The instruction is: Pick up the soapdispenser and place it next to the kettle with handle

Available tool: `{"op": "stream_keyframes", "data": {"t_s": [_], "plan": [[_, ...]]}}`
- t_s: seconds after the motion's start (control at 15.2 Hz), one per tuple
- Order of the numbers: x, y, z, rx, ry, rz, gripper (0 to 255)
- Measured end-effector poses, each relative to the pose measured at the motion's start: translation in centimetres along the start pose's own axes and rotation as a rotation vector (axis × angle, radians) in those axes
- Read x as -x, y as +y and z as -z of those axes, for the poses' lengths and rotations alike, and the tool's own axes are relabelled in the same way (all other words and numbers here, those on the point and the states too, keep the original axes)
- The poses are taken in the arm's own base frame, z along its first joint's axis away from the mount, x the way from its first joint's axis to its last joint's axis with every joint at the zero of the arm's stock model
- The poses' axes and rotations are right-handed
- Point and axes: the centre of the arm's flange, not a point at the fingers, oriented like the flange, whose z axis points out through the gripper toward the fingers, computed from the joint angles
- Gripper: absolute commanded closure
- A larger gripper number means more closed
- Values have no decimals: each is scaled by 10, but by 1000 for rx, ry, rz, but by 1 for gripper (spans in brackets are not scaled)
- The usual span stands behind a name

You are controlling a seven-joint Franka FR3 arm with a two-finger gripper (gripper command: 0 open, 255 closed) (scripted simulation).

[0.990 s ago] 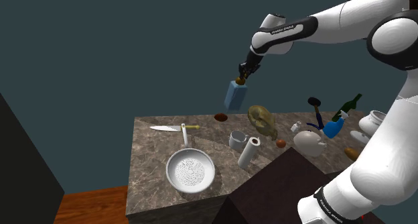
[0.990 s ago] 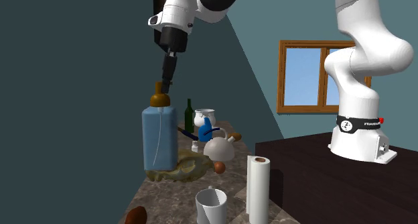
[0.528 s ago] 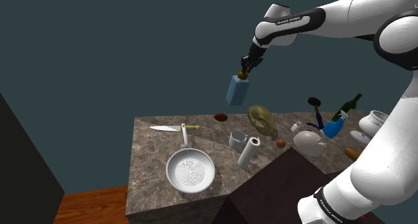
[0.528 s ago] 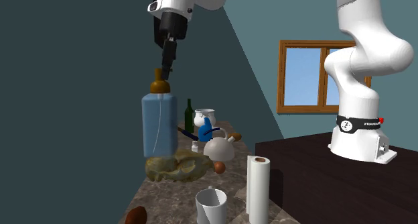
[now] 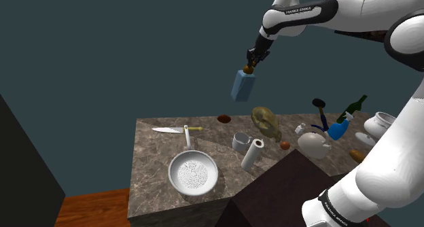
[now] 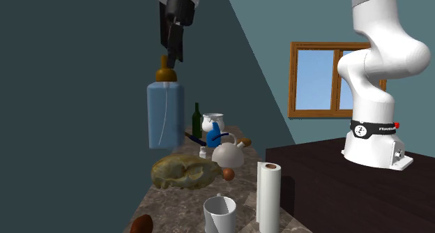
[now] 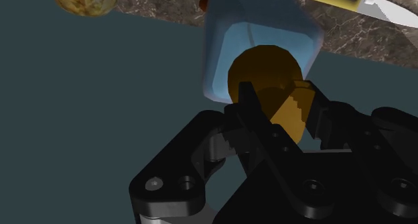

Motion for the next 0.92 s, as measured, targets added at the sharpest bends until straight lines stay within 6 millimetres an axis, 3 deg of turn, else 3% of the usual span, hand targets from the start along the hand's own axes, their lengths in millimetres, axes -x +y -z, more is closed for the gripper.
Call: {"op": "stream_keyframes", "data": {"t_s": [0.46, 0.92], "plan": [[-3, 5, 34, 0, 0, 0, 255], [58, 59, 50, 0, 0, -1, 255]]}}
